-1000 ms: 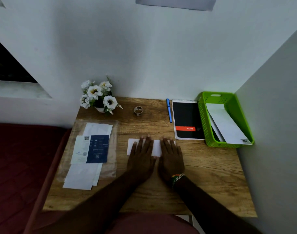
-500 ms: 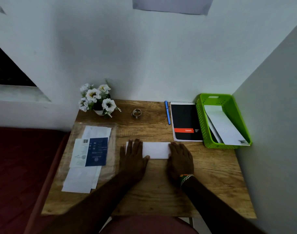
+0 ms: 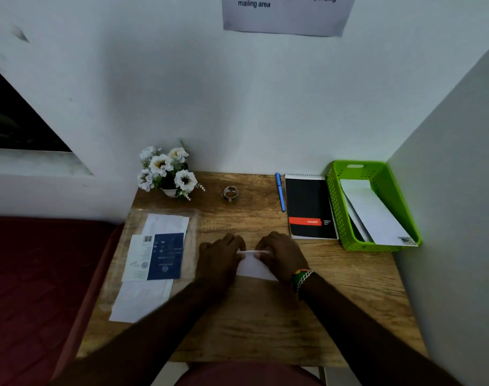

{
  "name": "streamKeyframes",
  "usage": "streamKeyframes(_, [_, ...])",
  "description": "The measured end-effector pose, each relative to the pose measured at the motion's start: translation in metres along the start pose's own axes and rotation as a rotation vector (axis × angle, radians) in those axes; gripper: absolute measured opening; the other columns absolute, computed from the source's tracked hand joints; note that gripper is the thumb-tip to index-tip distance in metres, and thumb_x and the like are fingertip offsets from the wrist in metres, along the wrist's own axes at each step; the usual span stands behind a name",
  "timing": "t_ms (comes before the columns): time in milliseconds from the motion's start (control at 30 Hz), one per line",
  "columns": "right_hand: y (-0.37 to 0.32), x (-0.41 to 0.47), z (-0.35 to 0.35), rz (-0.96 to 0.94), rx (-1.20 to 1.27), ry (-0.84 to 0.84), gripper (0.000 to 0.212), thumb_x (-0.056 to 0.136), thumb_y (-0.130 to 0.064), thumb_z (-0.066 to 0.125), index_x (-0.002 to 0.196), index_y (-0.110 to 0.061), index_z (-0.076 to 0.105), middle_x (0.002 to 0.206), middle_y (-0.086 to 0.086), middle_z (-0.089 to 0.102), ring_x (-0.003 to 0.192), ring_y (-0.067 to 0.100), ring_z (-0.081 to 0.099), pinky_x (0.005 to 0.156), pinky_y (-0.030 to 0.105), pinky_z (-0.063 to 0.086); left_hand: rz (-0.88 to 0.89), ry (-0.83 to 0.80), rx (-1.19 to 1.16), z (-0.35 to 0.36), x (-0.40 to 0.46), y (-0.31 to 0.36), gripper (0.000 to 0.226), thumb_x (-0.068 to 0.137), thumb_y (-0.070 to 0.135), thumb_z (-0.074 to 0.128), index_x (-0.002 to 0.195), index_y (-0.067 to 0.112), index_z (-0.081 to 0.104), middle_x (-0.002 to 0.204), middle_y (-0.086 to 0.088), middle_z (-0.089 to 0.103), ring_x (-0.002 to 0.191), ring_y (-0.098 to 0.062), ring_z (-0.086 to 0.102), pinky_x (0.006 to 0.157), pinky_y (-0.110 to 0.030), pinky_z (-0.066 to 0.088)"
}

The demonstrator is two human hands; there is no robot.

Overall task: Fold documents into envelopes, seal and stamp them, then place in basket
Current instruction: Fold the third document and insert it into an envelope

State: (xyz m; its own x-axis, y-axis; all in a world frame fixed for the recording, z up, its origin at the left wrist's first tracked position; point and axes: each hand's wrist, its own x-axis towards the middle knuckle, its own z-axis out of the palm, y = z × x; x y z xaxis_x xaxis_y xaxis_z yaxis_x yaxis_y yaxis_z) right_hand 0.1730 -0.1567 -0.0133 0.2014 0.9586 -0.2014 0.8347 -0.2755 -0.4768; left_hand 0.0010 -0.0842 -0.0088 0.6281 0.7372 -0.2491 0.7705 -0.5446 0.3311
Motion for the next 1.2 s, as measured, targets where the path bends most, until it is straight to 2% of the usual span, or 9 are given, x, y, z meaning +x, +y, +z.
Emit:
streamKeyframes(133, [-0.008, 0.0, -0.011, 0.013, 0.069, 0.016, 0.009, 0.091, -0.037, 0.062, 0.094, -0.031, 0.068, 0.096, -0.009, 0.069, 0.09, 0.013, 0.062, 0.08, 0.035, 0.053, 0.05, 0.127, -0.098, -0.015, -0.001, 0.005, 0.016, 0.098, 0.046, 0.051, 0.11, 0.036, 0.056, 0.117, 0.012, 0.054, 0.11, -0.013, 0.053, 0.095, -0.036, 0.035])
streamKeyframes(267, [-0.016, 0.001, -0.026, -0.03, 0.044, 0.17, 0.017, 0.089, -0.043, 0.063, 0.092, -0.031, 0.075, 0.089, -0.009, 0.074, 0.082, 0.013, 0.066, 0.072, 0.031, 0.053, 0.108, 0.233, 0.019, -0.029, -0.003, 0.014, 0.022, 0.1, 0.049, 0.044, 0.11, 0.038, 0.06, 0.113, 0.015, 0.061, 0.112, -0.014, 0.055, 0.103, -0.047, 0.029])
streamKeyframes(433, [-0.016, -0.003, -0.042, -0.084, 0.013, 0.234, 0.019, 0.086, -0.049, 0.067, 0.092, -0.034, 0.077, 0.09, -0.011, 0.076, 0.082, 0.01, 0.066, 0.073, 0.03, 0.052, 0.161, 0.301, 0.086, -0.045, -0.002, -0.003, 0.019, 0.097, 0.051, 0.046, 0.098, 0.039, 0.06, 0.102, 0.017, 0.066, 0.105, -0.011, 0.058, 0.103, -0.05, 0.027])
streamKeyframes(533, [-0.009, -0.006, -0.044, -0.072, -0.007, 0.223, 0.019, 0.086, -0.049, 0.067, 0.092, -0.034, 0.077, 0.091, -0.013, 0.075, 0.084, 0.009, 0.066, 0.078, 0.031, 0.052, 0.082, 0.325, -0.03, -0.043, -0.007, -0.025, 0.019, 0.098, 0.049, 0.049, 0.091, 0.038, 0.062, 0.093, 0.02, 0.065, 0.096, -0.007, 0.059, 0.1, -0.046, 0.029])
streamKeyframes(667, [-0.006, -0.005, -0.042, -0.02, 0.06, 0.157, 0.017, 0.085, -0.047, 0.07, 0.091, -0.033, 0.078, 0.09, -0.013, 0.076, 0.084, 0.007, 0.066, 0.079, 0.031, 0.054, 0.035, 0.226, -0.533, -0.031, -0.006, -0.037, 0.01, 0.093, 0.041, 0.064, 0.09, 0.033, 0.069, 0.089, 0.017, 0.068, 0.085, 0.003, 0.06, 0.082, -0.033, 0.049])
streamKeyframes(767, [-0.008, -0.002, -0.044, 0.018, 0.174, 0.137, 0.015, 0.084, -0.044, 0.073, 0.092, -0.033, 0.079, 0.092, -0.015, 0.076, 0.084, 0.003, 0.066, 0.079, 0.029, 0.055, -0.041, 0.209, -0.776, -0.03, 0.0, -0.029, 0.006, 0.09, 0.032, 0.071, 0.089, 0.027, 0.074, 0.087, 0.013, 0.071, 0.082, 0.003, 0.064, 0.073, -0.026, 0.051])
streamKeyframes(900, [0.004, 0.0, -0.05, 0.082, 0.283, 0.139, 0.006, 0.082, -0.037, 0.078, 0.083, -0.032, 0.08, 0.085, -0.018, 0.076, 0.083, -0.001, 0.067, 0.079, 0.029, 0.055, -0.136, 0.213, -0.881, -0.028, 0.005, -0.034, 0.009, 0.088, 0.029, 0.074, 0.084, 0.021, 0.076, 0.086, 0.008, 0.072, 0.083, -0.004, 0.065, 0.073, -0.029, 0.05])
streamKeyframes(1067, [0.029, -0.006, -0.053, 0.206, 0.409, 0.158, 0.002, 0.08, -0.024, 0.082, 0.08, -0.024, 0.081, 0.082, -0.011, 0.076, 0.081, 0.006, 0.068, 0.077, 0.029, 0.053, -0.218, 0.11, -0.914, -0.025, 0.008, -0.05, 0.014, 0.089, 0.031, 0.072, 0.09, 0.018, 0.076, 0.095, 0.001, 0.072, 0.094, -0.017, 0.065, 0.082, -0.037, 0.053])
streamKeyframes(1200, [0.036, -0.011, -0.043, 0.309, 0.356, 0.201, 0.005, 0.081, -0.022, 0.08, 0.086, -0.02, 0.08, 0.088, -0.001, 0.077, 0.084, 0.015, 0.069, 0.077, 0.027, 0.05, -0.192, 0.099, -0.761, -0.011, 0.012, -0.047, 0.012, 0.09, 0.032, 0.072, 0.094, 0.021, 0.072, 0.096, 0.007, 0.068, 0.096, -0.016, 0.064, 0.073, -0.024, 0.047])
